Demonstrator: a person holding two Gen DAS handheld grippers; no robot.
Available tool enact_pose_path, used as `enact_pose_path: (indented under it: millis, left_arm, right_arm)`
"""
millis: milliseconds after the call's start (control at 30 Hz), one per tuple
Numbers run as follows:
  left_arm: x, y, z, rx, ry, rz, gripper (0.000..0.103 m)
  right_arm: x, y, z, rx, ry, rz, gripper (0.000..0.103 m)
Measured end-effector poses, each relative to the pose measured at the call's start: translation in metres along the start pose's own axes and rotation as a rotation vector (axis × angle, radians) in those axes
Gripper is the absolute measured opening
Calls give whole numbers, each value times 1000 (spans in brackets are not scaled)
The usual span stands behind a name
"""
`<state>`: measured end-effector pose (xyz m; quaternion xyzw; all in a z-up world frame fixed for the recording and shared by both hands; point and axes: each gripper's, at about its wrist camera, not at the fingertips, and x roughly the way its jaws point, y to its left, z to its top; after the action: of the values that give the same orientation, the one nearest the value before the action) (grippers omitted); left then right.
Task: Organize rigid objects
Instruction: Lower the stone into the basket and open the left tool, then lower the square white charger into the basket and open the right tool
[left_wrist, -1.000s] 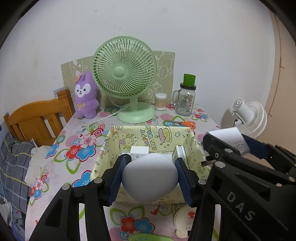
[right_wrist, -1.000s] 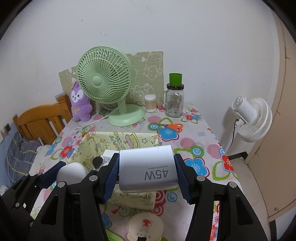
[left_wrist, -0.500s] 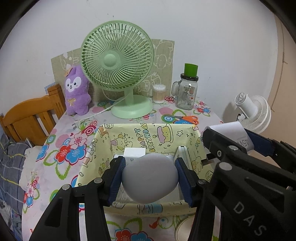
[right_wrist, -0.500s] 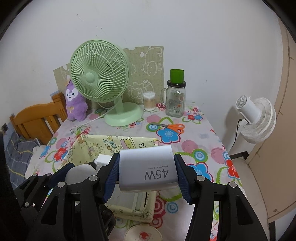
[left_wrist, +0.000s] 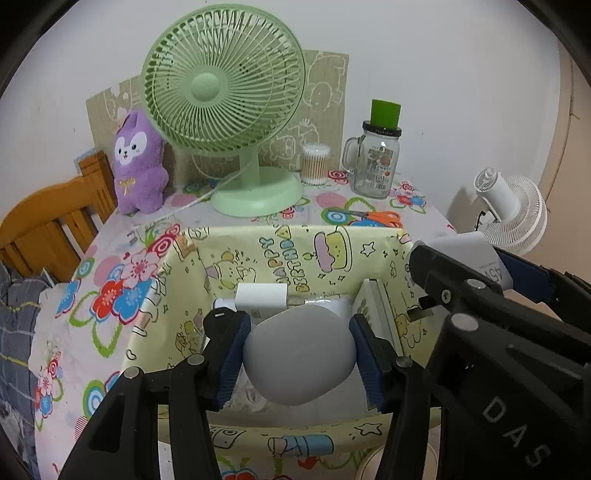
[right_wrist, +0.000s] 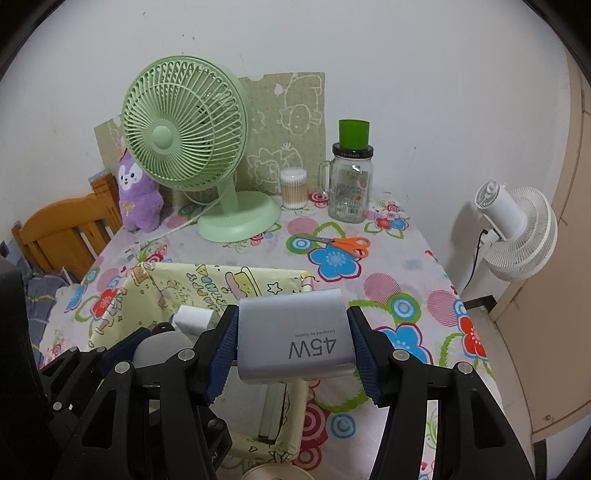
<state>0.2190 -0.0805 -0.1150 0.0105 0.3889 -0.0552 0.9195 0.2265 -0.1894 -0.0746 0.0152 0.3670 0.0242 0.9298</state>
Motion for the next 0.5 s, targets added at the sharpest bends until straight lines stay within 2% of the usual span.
enact_pose_path:
  millis: [333, 433, 500]
  left_arm:
    - [9, 0, -5, -8, 48, -42, 59]
    - [5, 0, -6, -8, 31, -43, 72]
    - [1, 1, -5, -8, 23, -48, 75]
  right_arm:
    - [6, -1, -3, 1, 18, 1, 61]
    - [6, -1, -4, -2, 18, 2, 61]
    - [6, 0, -4, -3, 17, 3, 61]
